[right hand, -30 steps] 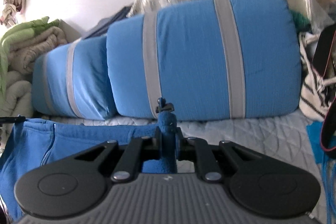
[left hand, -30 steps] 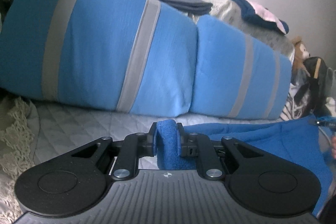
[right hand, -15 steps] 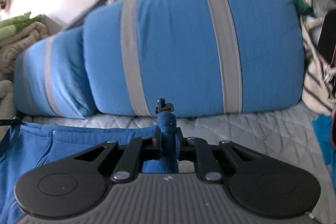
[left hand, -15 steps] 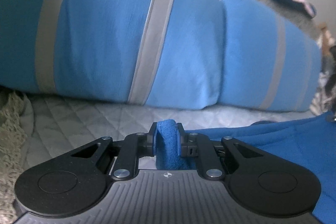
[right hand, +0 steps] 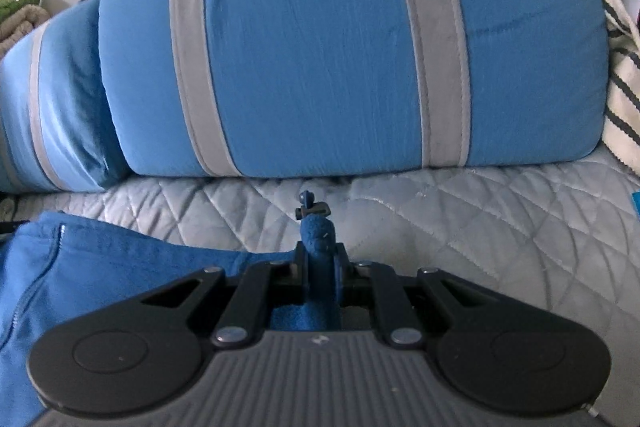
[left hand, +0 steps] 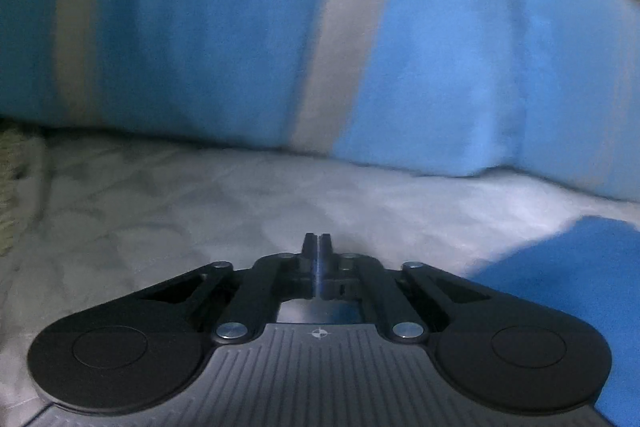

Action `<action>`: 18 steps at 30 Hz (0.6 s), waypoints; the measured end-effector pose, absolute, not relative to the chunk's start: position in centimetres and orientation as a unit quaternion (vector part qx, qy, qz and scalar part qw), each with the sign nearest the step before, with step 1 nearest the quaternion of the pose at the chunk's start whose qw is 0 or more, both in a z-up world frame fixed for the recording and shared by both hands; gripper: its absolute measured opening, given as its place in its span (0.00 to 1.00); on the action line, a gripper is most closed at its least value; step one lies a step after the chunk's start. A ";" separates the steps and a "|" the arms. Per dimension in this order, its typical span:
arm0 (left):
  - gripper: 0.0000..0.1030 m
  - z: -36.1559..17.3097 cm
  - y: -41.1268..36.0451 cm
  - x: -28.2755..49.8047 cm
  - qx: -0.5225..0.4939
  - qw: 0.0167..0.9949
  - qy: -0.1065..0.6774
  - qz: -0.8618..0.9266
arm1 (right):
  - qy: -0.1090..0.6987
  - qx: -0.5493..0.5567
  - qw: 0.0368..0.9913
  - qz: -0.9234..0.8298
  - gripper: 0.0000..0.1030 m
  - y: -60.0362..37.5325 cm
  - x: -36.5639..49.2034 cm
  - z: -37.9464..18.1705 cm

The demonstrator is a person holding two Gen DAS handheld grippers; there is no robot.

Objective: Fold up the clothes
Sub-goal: 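Lower the jacket flat onto the bed and open both grippers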

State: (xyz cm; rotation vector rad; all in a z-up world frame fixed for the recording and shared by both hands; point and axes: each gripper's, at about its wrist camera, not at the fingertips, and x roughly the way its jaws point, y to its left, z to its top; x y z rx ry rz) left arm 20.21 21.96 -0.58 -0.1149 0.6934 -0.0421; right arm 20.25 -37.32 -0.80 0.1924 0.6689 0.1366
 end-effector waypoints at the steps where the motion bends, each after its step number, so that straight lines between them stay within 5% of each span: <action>1: 0.00 -0.6 22.6 20.1 -0.070 0.938 0.338 -0.016 | 0.331 0.092 0.937 0.066 0.12 -37.2 20.3 -1.0; 4: 0.01 -0.2 24.2 19.5 -0.086 0.938 0.335 -0.002 | 0.332 0.080 0.938 0.056 0.22 -37.0 19.2 0.1; 8: 0.28 1.8 24.9 18.1 -0.065 0.936 0.346 0.007 | 0.333 0.062 0.940 0.043 0.96 -36.8 17.7 1.7; 10: 0.50 3.1 25.2 16.8 -0.063 0.936 0.346 0.013 | 0.333 0.053 0.941 0.036 0.99 -36.7 16.9 2.5; 12: 0.60 4.5 25.0 15.4 -0.061 0.938 0.341 0.022 | 0.333 0.044 0.941 0.029 1.00 -36.6 16.2 3.4; 18: 0.65 8.8 22.5 9.2 -0.048 0.953 0.294 0.049 | 0.317 0.001 0.948 0.014 1.00 -34.6 11.1 6.3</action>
